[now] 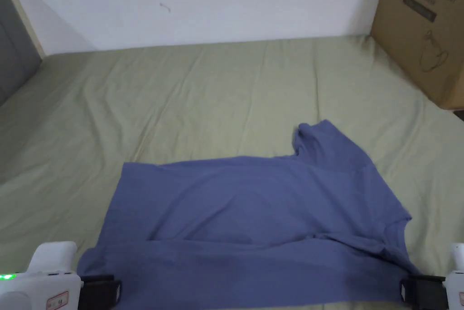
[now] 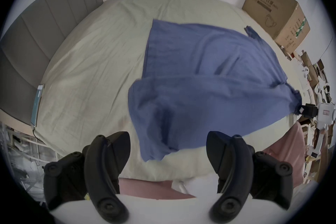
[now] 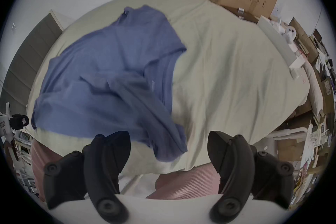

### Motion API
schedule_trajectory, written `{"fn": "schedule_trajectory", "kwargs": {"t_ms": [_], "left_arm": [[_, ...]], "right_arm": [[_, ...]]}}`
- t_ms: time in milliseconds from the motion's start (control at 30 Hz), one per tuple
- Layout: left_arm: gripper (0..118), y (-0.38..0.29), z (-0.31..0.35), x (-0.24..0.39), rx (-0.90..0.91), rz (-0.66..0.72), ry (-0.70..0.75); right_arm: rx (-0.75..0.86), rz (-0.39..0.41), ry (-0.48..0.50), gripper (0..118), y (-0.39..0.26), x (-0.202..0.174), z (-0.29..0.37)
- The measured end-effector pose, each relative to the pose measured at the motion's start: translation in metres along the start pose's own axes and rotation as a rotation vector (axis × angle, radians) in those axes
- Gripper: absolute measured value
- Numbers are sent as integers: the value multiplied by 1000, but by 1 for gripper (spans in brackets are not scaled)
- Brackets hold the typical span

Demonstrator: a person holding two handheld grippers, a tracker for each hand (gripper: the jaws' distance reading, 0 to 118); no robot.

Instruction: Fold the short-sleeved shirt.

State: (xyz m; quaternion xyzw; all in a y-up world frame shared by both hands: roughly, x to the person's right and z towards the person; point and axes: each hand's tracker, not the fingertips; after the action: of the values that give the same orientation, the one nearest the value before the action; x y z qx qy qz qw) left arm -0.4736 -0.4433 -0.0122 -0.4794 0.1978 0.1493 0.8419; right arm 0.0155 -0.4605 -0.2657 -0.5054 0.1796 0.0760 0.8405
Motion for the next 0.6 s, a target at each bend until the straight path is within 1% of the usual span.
{"fn": "schedule_trajectory", "kwargs": {"t_ms": [33, 67, 100, 133, 167, 233, 333, 433, 533, 567, 600], "left_arm": [[91, 7, 4, 4, 13, 3, -5], [83, 16, 8, 8, 41, 16, -24], [64, 24, 12, 12, 69, 25, -51], [36, 33, 15, 16, 107, 35, -76], [1, 42, 14, 21, 125, 41, -88], [1, 56, 2, 30, 130, 28, -48], [0, 72, -17, 39, 109, 41, -23], [0, 86, -32, 38, 84, 92, -64], [0, 102, -43, 40, 79, 88, -45], [0, 105, -45, 40, 77, 90, -43], [0, 110, -47, 39, 73, 92, -47]], "right_arm": [[33, 0, 15, 90, 9, -2, 7], [71, -13, 48, 79, 20, -4, 15], [94, -26, 83, 52, 31, -4, 22], [132, -32, 108, 15, 43, -9, 29], [178, -43, 95, 1, 55, -14, 32], [186, -23, 86, 1, 75, -22, 26], [151, -30, 153, 0, 96, -30, 3], [129, -33, 131, 0, 123, -35, -26], [135, -28, 124, 1, 163, -33, -55], [126, -29, 117, 11, 183, -32, -67], [101, -21, 103, 36, 200, -33, -80]]}}
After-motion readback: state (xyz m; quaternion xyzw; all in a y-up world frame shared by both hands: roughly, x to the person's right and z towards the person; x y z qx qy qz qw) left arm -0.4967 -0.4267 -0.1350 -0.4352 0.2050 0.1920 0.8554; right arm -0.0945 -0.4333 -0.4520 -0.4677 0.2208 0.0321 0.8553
